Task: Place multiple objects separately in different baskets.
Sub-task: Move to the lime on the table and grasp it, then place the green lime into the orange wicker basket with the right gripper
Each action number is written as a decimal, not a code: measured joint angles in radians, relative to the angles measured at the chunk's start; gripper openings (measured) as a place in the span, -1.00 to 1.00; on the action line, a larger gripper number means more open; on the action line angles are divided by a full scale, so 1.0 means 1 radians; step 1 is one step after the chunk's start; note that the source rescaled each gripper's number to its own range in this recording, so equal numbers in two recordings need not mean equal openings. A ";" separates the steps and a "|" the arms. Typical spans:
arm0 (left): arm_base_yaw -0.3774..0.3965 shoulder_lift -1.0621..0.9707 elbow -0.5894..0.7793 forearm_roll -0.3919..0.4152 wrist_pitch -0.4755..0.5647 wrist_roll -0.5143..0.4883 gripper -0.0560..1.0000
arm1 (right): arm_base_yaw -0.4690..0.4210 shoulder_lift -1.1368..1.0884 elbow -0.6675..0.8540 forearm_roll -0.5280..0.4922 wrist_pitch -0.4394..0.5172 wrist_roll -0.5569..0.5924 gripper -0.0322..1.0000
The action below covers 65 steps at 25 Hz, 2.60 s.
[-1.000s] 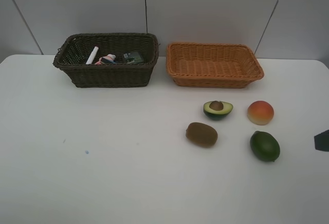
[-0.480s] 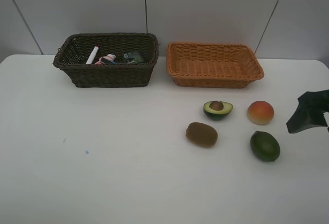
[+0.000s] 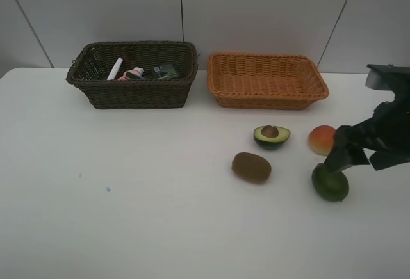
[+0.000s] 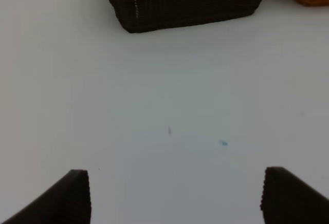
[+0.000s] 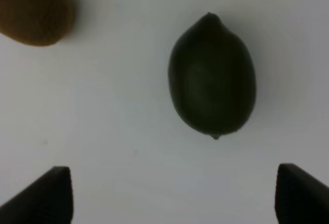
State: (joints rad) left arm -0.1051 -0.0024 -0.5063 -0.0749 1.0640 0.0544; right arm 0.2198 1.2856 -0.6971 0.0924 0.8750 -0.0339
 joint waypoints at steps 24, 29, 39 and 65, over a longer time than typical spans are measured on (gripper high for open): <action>0.000 0.000 0.000 0.000 0.000 0.000 0.62 | 0.028 0.300 -0.012 -0.117 -0.198 0.070 0.99; 0.000 0.000 0.000 0.000 0.000 0.000 0.62 | 0.028 0.382 -0.012 -0.117 -0.244 0.070 0.99; 0.000 0.000 0.000 0.000 0.000 0.000 0.62 | 0.028 0.504 -0.019 -0.124 -0.274 0.067 0.77; 0.000 0.000 0.000 0.000 0.000 0.000 0.62 | 0.028 0.784 -0.976 -0.171 0.199 0.034 -0.64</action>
State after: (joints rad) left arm -0.1051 -0.0024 -0.5063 -0.0749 1.0640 0.0544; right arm 0.2474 2.0698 -1.6731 -0.0790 1.0738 0.0000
